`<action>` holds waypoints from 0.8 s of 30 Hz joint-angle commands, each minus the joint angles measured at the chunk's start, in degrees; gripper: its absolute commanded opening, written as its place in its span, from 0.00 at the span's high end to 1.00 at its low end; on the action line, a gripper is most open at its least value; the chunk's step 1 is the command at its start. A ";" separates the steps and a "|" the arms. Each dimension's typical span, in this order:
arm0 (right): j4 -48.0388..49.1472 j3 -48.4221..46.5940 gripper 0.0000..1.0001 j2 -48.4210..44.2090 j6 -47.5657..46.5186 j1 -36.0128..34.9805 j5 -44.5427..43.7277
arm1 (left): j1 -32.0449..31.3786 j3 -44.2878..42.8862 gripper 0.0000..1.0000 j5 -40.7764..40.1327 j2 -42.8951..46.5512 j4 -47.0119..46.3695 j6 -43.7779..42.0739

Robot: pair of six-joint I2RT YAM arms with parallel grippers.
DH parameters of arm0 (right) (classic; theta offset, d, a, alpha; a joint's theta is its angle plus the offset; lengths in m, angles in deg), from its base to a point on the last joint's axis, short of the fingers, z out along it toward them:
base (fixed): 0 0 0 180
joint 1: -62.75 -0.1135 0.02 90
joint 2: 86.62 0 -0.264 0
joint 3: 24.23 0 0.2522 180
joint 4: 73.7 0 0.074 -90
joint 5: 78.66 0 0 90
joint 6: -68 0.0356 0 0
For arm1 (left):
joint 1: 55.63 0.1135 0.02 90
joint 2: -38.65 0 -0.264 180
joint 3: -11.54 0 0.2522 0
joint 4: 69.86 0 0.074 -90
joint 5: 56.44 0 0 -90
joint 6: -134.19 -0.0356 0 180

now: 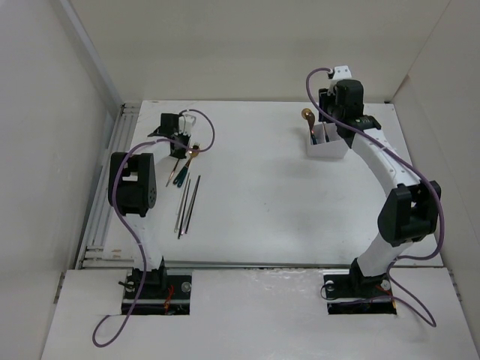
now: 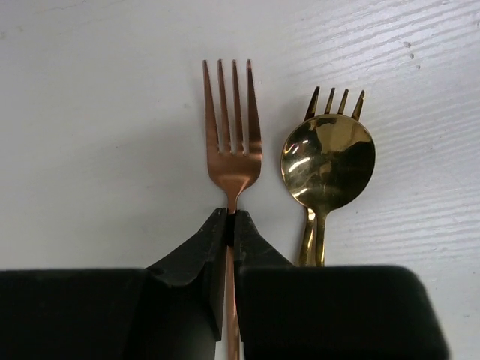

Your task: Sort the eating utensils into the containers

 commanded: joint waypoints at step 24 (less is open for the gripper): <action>18.48 -11.71 0.15 -1.11 2.00 -22.31 31.26 | 2.32 -17.29 1.00 18.27 30.38 3.25 14.30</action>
